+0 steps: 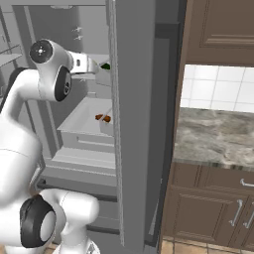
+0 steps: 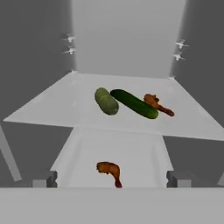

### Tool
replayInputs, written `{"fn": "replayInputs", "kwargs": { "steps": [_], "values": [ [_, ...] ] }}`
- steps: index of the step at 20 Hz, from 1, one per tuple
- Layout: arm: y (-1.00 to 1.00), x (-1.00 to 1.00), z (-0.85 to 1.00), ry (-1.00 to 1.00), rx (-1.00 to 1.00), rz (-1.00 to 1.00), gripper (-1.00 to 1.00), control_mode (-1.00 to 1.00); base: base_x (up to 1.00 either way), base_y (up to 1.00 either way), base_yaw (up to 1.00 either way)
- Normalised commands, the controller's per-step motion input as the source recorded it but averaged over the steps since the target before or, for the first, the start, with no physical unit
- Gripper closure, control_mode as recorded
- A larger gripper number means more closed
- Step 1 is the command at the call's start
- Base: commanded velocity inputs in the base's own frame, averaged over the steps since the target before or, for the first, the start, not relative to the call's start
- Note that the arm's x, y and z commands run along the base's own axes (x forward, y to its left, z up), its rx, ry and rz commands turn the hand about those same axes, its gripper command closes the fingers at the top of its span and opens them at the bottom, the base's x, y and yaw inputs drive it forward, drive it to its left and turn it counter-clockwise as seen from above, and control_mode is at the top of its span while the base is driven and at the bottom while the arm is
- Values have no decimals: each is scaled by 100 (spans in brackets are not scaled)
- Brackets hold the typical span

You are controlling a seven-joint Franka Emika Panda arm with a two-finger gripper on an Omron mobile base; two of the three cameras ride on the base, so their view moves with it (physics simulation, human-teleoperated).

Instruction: Place one cucumber and one chicken drumstick in each tupperware on the nearby counter, to pack two identical lunches.

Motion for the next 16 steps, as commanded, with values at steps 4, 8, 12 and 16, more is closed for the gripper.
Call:
{"fn": "replayInputs", "kwargs": {
  "steps": [4, 8, 12, 16],
  "values": [
    [8, 13, -14, 3, -2, 0, -100, -100, 0, 0, 0],
    [14, 21, -25, 6, -3, 0, -100, -100, 0, 0, 0],
    [9, 28, -16, 5, -2, 0, -100, -100, 0, 0, 0],
    [0, 34, -4, 0, 0, 0, -100, -100, 0, 0, 0]
  ]
}}
